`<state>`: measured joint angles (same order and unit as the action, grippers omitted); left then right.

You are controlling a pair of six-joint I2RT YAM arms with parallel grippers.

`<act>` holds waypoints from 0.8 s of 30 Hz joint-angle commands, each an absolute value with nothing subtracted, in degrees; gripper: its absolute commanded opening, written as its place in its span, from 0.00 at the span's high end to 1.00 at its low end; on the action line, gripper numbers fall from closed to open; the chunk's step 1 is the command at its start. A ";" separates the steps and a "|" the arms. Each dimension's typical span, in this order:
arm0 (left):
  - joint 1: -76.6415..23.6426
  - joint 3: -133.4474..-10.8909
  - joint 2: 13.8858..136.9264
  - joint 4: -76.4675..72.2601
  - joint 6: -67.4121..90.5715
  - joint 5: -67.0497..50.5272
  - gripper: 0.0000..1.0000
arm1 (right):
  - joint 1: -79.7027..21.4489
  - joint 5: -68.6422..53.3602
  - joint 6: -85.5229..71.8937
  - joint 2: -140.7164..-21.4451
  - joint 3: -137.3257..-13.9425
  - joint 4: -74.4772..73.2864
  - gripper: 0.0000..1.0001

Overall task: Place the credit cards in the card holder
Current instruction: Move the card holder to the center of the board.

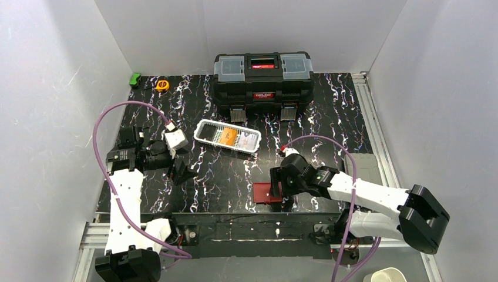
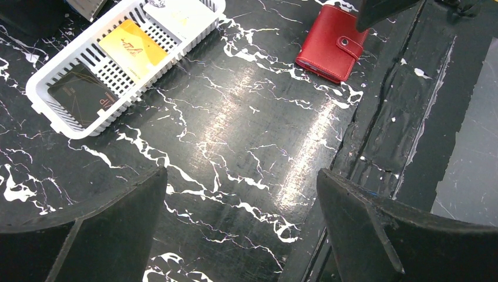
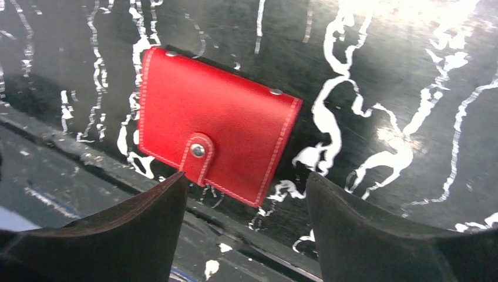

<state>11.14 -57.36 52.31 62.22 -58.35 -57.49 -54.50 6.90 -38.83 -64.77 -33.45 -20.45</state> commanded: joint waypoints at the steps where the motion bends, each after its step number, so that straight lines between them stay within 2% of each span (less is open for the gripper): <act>1: 11.01 -56.99 52.80 64.39 -60.32 -59.68 0.00 | -52.44 -1.71 -39.48 -66.99 -33.80 -13.55 0.24; 12: 10.99 -56.57 53.44 65.17 -62.67 -59.04 0.01 | -48.92 -7.54 -37.93 -74.44 -36.28 -11.03 0.32; 17: 11.00 -54.74 52.60 63.54 -61.43 -59.13 0.01 | -48.96 -9.54 -35.05 -80.80 -42.49 -10.11 0.61; 19: 11.07 -54.34 52.52 63.11 -60.65 -59.17 0.01 | -49.00 -9.50 -33.95 -83.83 -46.16 -10.98 0.68; 24: 10.94 -53.95 53.71 65.60 -63.49 -60.01 0.01 | -48.93 -9.39 -30.74 -89.95 -52.95 -11.92 0.69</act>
<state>11.14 -54.46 53.19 62.94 -61.12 -57.47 -49.08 -8.32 -34.37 -87.31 -47.62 -12.93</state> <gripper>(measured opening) 0.995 0.305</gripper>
